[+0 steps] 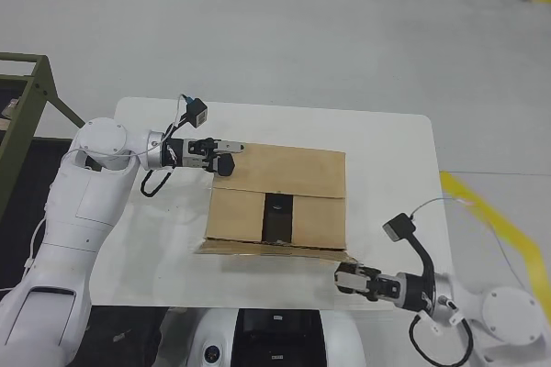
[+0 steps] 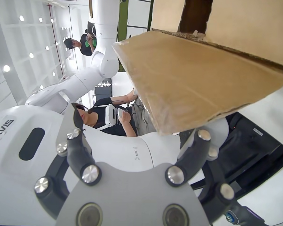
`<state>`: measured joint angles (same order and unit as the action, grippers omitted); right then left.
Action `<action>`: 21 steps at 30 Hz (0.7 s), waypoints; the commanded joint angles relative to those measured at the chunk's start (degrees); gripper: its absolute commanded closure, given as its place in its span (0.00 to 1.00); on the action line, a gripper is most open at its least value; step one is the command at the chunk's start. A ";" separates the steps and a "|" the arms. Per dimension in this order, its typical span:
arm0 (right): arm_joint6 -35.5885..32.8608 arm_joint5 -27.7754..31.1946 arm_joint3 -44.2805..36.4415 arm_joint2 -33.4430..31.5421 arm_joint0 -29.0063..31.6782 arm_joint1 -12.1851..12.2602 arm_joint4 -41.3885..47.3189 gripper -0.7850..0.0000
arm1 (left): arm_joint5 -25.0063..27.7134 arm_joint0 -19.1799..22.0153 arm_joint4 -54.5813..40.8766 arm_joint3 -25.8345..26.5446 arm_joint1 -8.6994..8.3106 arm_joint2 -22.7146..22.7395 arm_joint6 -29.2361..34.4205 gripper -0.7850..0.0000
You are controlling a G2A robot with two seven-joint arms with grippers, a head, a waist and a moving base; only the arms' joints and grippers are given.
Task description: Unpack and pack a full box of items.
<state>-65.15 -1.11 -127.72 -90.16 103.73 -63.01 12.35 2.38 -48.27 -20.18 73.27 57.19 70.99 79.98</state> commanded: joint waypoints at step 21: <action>11.40 -2.19 14.44 11.56 -18.85 -0.36 -5.37 0.00 | 0.00 0.00 0.00 0.00 0.00 0.00 0.00 0.00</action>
<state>-53.96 -3.22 -113.96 -78.94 85.52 -63.34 6.94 2.38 -48.27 -20.18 73.27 57.19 70.99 79.98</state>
